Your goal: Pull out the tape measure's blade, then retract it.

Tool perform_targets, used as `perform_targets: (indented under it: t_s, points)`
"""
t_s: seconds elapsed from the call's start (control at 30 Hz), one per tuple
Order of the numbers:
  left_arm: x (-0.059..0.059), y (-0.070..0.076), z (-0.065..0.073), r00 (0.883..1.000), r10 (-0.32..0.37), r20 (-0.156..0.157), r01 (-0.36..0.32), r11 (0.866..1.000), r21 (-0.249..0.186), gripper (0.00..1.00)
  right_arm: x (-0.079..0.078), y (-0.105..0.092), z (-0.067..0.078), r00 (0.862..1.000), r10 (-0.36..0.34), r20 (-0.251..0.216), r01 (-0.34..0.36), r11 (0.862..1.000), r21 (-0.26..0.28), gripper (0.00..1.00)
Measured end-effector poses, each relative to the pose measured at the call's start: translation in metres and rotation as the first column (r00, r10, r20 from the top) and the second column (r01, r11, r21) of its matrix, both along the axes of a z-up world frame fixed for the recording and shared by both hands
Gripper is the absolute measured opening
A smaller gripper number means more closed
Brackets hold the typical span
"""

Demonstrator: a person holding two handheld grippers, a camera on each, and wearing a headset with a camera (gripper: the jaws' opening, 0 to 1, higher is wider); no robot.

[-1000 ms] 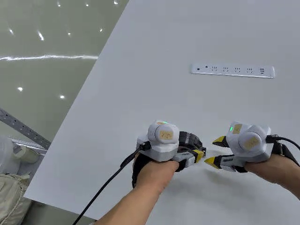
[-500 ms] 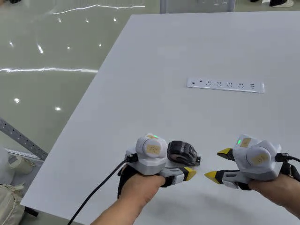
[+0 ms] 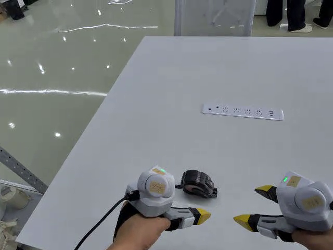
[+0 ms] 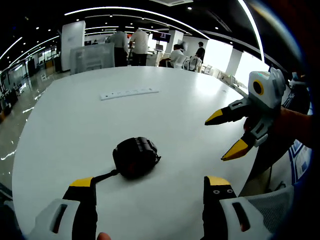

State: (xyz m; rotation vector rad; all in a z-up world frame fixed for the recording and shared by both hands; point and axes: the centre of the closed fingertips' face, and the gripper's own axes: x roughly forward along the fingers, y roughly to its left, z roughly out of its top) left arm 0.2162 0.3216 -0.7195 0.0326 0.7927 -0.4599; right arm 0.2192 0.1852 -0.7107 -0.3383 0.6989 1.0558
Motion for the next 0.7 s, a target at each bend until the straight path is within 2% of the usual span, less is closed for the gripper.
perform_targets:
  t_s: [0.23, 0.43, 0.7]
  points:
    - [-0.009, 0.003, 0.010, 1.000, -0.017, 0.020, 0.017, 1.000, 0.008, 0.85, -0.009, -0.014, 0.015, 0.998, -0.057, 0.007, 0.057, 0.998, 0.016, 0.58]
    - [-0.020, 0.007, 0.017, 1.000, -0.014, 0.024, 0.014, 1.000, 0.001, 0.87, -0.017, -0.024, 0.019, 0.996, -0.086, 0.007, 0.086, 0.996, 0.013, 0.66]
    - [-0.038, 0.020, 0.023, 1.000, 0.005, 0.016, -0.005, 1.000, 0.003, 0.91, -0.026, -0.038, 0.026, 0.993, -0.114, 0.004, 0.114, 0.993, 0.004, 0.67]
